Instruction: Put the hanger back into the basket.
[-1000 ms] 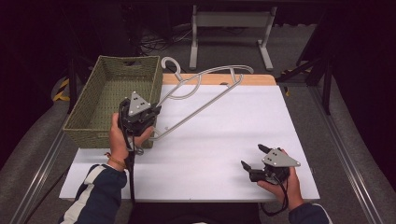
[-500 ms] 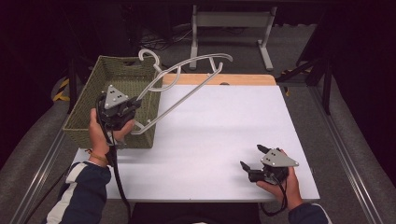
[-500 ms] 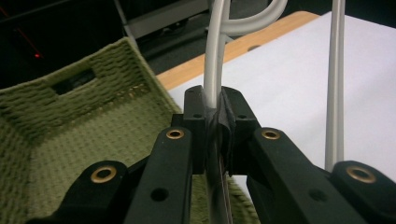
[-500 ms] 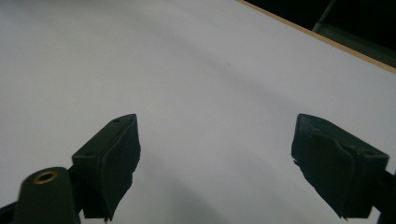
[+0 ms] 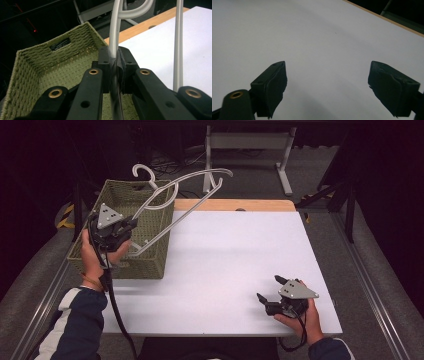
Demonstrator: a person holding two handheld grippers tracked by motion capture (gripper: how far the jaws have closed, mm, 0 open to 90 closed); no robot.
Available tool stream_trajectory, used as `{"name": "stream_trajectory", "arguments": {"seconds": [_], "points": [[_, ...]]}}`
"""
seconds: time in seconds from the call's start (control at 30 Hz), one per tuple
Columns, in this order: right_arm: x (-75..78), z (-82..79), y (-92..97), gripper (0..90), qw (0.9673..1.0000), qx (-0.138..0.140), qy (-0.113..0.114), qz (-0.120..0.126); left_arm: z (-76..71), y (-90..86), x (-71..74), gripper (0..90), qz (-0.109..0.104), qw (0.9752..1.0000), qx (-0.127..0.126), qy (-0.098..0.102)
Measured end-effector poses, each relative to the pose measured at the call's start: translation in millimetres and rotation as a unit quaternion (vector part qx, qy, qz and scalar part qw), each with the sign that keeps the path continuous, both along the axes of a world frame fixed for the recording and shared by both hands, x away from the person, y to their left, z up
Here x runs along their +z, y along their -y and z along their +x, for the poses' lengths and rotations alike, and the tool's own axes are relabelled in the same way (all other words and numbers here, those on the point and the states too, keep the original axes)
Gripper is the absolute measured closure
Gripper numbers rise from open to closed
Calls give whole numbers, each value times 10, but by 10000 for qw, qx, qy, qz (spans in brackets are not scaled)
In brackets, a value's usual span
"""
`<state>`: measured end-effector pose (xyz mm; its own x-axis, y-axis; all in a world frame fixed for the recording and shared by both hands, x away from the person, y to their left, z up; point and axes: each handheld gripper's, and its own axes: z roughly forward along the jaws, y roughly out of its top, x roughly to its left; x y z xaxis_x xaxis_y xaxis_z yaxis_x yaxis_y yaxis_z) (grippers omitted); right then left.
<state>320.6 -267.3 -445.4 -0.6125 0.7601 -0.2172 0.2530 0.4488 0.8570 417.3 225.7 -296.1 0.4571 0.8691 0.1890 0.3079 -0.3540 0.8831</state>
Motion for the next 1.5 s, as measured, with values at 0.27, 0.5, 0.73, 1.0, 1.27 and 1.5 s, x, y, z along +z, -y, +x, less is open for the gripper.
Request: {"name": "stream_trajectory", "arguments": {"seconds": [0.27, 0.5, 0.73, 1.0, 1.27, 1.5], "points": [[-3, 3, 0, 162, 10000, -10, -9, 46, 124, -137, 2, 822, 58, 9999, 117, 6], [-9, 10, 1, 161, 10000, -45, -8, 66, 216, -244, -18, 822, 32, 9998, 209, -50], [-10, 8, 8, 162, 9999, -87, 6, 115, 294, -339, -29, 817, 108, 9991, 388, -105], [-11, 7, -4, 161, 9999, -69, 16, 83, 411, -494, -99, 821, 172, 9979, 584, -216], [-18, 13, -6, 161, 9999, -77, -7, 82, 523, -782, -250, 822, -331, 9941, 919, -482], [-26, 13, -18, 162, 9999, -68, -44, 69, 628, -965, -499, 813, -252, 9872, 1310, -874]]}}
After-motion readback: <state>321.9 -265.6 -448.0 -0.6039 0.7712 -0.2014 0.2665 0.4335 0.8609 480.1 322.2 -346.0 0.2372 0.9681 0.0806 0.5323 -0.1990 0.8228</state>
